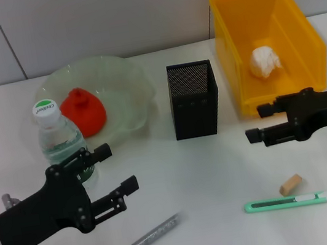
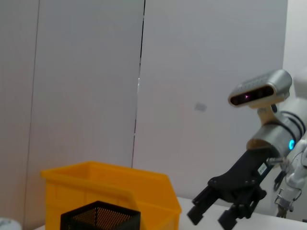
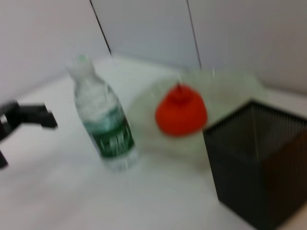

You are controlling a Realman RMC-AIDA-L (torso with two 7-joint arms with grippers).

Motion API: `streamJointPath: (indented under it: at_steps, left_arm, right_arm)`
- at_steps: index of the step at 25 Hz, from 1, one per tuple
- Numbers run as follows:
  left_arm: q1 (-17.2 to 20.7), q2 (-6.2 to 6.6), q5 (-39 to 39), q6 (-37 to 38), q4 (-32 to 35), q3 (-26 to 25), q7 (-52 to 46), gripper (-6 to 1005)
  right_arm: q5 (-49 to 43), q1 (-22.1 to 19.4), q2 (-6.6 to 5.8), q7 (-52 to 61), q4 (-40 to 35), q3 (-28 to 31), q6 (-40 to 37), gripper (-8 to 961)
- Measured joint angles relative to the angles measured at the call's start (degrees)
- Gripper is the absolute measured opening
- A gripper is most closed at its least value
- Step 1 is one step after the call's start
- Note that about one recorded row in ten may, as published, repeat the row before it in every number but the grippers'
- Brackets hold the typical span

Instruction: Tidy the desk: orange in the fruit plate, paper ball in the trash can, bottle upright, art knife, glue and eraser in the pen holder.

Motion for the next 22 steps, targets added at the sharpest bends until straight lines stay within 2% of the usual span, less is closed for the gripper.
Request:
streamJointPath:
  at_steps: [2, 4, 5, 7, 13, 17, 22]
  left_arm:
    - [0.3, -0.14, 0.2, -0.5, 0.0, 0.0, 0.0, 780]
    - [0.4, -0.18, 0.2, -0.5, 0.0, 0.0, 0.0, 780]
    - [0.7, -0.22, 0.2, -0.5, 0.0, 0.0, 0.0, 780]
    - [0.9, -0.23, 0.2, -0.5, 0.0, 0.0, 0.0, 780]
    - [1.3, -0.26, 0.1, -0.6, 0.1, 0.0, 0.0, 780]
    - [1.6, -0.26, 0.0, -0.6, 0.2, 0.0, 0.0, 780]
    - [1.9, -0.26, 0.0, -0.5, 0.3, 0.0, 0.0, 780]
  right_arm:
    - [-7.7, 1.3, 0.33, 8.3, 6.7, 0.0, -4.2, 769]
    - [-9.5, 1.8, 0.4, 10.3, 8.5, 0.0, -5.5, 769]
    - [-14.0, 3.1, 0.61, 15.8, 12.2, 0.0, -8.7, 769]
    - [-17.5, 4.4, 0.71, 20.1, 14.6, 0.0, -10.9, 769]
    - [-26.9, 9.0, 0.78, 26.0, 18.8, -0.1, -19.0, 769]
    - [-35.6, 12.7, 1.83, 29.2, 20.3, -0.7, -23.7, 769]
    - [-38.8, 14.4, 2.52, 29.5, 20.4, -0.7, -26.4, 768]
